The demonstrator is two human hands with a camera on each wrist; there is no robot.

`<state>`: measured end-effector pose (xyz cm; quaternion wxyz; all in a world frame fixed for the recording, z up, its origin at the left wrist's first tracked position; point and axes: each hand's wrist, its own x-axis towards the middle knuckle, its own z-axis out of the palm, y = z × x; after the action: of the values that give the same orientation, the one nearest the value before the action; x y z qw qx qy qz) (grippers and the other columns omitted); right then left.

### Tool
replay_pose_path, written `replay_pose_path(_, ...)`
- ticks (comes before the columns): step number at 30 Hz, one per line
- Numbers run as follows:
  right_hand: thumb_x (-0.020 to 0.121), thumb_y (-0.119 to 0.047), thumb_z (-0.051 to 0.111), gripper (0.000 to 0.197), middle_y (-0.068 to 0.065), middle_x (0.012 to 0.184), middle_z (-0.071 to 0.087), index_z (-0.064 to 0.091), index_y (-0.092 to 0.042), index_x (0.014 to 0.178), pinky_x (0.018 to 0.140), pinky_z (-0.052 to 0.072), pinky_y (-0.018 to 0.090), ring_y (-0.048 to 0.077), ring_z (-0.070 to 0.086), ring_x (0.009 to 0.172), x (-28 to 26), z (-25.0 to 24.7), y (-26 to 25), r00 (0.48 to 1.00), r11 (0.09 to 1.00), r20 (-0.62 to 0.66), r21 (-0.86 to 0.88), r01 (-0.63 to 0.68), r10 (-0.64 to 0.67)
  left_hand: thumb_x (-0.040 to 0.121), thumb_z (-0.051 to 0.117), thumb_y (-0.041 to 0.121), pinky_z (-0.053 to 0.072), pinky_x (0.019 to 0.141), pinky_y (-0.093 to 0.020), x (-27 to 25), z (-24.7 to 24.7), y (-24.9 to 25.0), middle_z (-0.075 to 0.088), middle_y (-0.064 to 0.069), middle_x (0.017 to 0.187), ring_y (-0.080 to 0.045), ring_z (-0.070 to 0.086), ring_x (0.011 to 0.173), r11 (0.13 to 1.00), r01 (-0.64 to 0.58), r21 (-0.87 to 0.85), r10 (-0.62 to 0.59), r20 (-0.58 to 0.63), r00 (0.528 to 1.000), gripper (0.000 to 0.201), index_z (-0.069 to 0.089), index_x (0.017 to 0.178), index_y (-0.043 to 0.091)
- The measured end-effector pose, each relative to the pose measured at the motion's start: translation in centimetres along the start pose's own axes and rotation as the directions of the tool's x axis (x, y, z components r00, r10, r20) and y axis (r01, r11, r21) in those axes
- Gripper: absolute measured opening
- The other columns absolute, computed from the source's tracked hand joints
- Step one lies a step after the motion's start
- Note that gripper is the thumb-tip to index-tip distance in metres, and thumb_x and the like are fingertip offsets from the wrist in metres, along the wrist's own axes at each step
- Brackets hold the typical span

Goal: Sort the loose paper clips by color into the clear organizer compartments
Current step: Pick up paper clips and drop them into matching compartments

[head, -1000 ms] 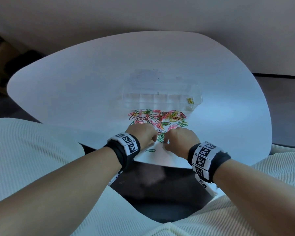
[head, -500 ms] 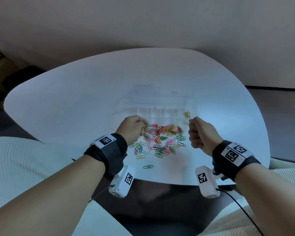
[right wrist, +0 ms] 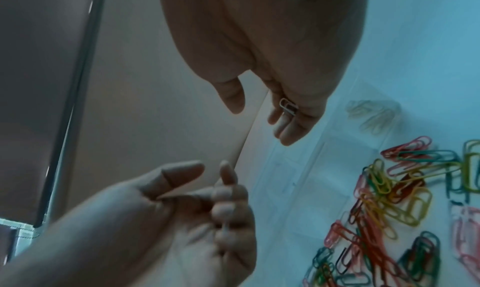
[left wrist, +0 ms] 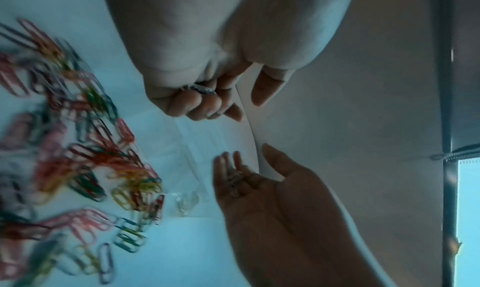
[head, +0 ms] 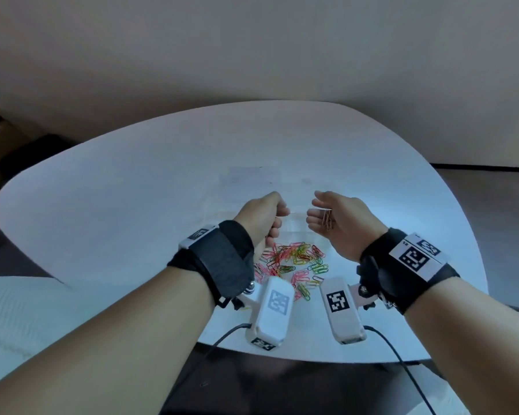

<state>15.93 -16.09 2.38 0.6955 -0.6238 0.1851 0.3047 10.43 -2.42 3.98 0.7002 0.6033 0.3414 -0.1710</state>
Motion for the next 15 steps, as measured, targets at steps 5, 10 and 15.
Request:
replay_pose_path(5,0.094,-0.044,0.058,0.052,0.020,0.121,0.047,0.046,-0.004,0.125,0.092,0.045,0.028,0.028,0.053,0.115,1.2,0.2,-0.4,0.994,0.993,-0.002,0.028,-0.113,0.114,0.085,0.047,0.017,0.037,0.054,-0.023,1.6,1.6,1.6,0.049,-0.004,0.072,-0.016,0.047,0.060,0.990,0.035,-0.133,-0.035,-0.003,0.999,0.014,0.054,0.093,0.007)
replay_pose_path(10,0.097,-0.047,0.050,0.058,0.023,0.143,0.042,0.043,-0.005,0.137,0.104,0.042,0.032,0.030,0.045,0.130,0.5,-1.0,-1.2,0.996,0.993,0.027,0.079,-0.083,0.081,0.093,0.046,0.021,0.050,0.066,-0.024,3.1,2.9,1.8,0.057,-0.014,0.104,-0.023,0.057,0.087,0.973,0.046,-0.227,-0.047,0.005,0.999,0.035,0.054,0.118,-0.001)
replay_pose_path(15,0.098,-0.041,0.051,0.046,0.018,0.130,0.056,0.050,-0.009,0.132,0.099,0.046,0.034,0.028,0.057,0.118,-0.5,-3.3,-2.5,0.999,0.995,-0.054,0.104,0.002,0.004,0.095,0.049,0.032,0.040,0.104,-0.034,4.3,3.9,1.5,0.045,-0.019,0.139,-0.027,0.046,0.126,0.972,0.072,-0.225,-0.065,0.036,0.997,0.051,0.044,0.136,0.002)
